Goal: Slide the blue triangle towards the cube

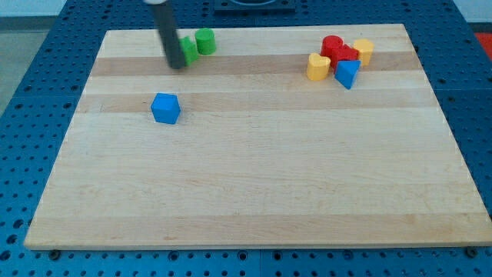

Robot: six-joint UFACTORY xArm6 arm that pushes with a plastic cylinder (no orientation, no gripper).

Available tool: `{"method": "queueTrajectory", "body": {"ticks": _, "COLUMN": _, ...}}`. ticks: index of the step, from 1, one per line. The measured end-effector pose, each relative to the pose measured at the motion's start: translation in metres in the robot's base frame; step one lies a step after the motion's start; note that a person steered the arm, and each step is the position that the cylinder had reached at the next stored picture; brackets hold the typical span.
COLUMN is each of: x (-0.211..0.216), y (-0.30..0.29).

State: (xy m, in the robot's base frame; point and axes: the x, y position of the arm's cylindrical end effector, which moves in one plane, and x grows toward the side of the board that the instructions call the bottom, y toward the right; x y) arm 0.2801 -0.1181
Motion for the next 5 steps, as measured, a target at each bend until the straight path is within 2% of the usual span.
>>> {"method": "queueTrajectory", "body": {"ticks": 1, "x": 0.004, "y": 0.003}}
{"method": "queueTrajectory", "body": {"ticks": 3, "x": 0.062, "y": -0.105}}
{"method": "queueTrajectory", "body": {"ticks": 4, "x": 0.100, "y": -0.021}}
{"method": "queueTrajectory", "body": {"ticks": 5, "x": 0.103, "y": 0.062}}
